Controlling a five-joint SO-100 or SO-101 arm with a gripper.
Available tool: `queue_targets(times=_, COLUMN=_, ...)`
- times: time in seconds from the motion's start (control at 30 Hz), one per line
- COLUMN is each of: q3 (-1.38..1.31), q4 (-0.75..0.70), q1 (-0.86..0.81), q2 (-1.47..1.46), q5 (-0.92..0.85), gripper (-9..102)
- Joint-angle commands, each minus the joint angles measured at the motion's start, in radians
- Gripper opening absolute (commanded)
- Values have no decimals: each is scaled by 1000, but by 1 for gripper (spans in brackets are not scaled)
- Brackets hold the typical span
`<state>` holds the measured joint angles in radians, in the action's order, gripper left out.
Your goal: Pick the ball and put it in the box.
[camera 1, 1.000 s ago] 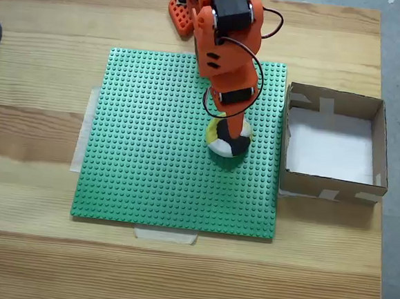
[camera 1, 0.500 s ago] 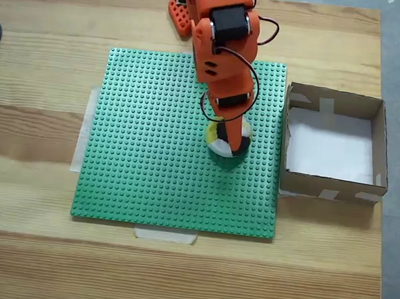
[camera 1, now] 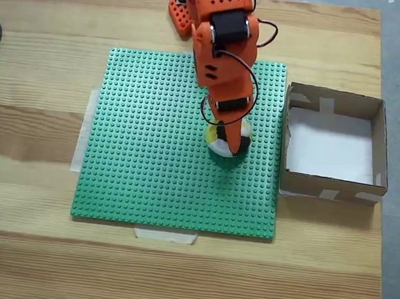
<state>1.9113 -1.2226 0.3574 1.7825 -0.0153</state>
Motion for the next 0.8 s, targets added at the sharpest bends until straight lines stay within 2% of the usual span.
queue_targets(times=0.0, q3=-3, q4=14, q1=-3, q2=26, q5=20, gripper=39)
queue_targets(times=0.77, q3=97, q4=160, q1=-2, q2=61, q5=32, gripper=32)
